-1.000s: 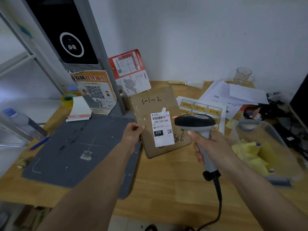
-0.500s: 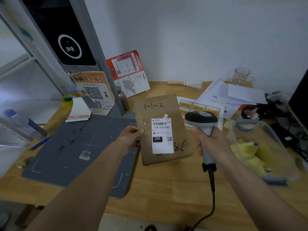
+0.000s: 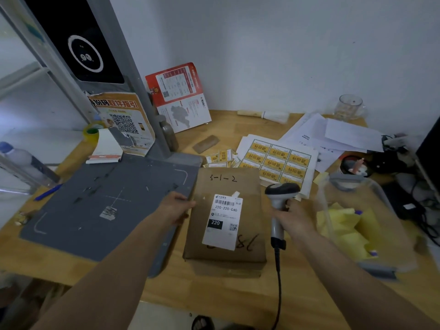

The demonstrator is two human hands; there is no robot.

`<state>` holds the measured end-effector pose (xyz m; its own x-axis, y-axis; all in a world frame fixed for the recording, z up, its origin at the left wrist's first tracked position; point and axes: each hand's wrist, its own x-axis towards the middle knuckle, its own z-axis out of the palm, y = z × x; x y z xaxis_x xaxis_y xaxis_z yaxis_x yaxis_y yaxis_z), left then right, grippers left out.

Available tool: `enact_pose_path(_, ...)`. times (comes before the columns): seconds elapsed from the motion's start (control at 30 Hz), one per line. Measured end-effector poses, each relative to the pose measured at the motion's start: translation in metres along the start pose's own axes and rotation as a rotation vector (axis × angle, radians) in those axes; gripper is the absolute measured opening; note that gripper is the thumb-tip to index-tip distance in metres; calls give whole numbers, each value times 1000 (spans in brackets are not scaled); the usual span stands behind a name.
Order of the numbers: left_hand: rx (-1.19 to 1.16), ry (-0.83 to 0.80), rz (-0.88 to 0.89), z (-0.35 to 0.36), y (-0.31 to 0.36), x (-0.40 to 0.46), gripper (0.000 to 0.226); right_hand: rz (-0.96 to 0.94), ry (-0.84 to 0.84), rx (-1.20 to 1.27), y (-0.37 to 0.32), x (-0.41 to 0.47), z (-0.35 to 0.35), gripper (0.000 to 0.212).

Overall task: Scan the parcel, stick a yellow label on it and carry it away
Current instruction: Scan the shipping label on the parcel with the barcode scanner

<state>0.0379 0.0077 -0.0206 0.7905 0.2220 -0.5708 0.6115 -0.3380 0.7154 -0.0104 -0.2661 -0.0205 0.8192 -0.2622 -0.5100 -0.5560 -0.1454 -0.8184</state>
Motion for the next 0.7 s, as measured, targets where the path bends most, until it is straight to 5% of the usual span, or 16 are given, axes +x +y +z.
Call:
enact_pose_path(0.13, -19, 216, 135, 3, 8, 2, 11, 65, 83, 3, 13, 20, -1, 55)
enact_pose_path(0.33, -62, 233, 163, 11, 16, 9, 20, 206, 171, -99, 31, 37, 11, 43)
enact_pose_path(0.57, 32, 154, 125, 11, 23, 33, 28, 260, 149, -184, 45, 53, 22, 57)
enact_pose_path(0.7, -8, 109, 103, 6, 25, 54, 31, 227, 276, -313, 39, 55, 15, 18)
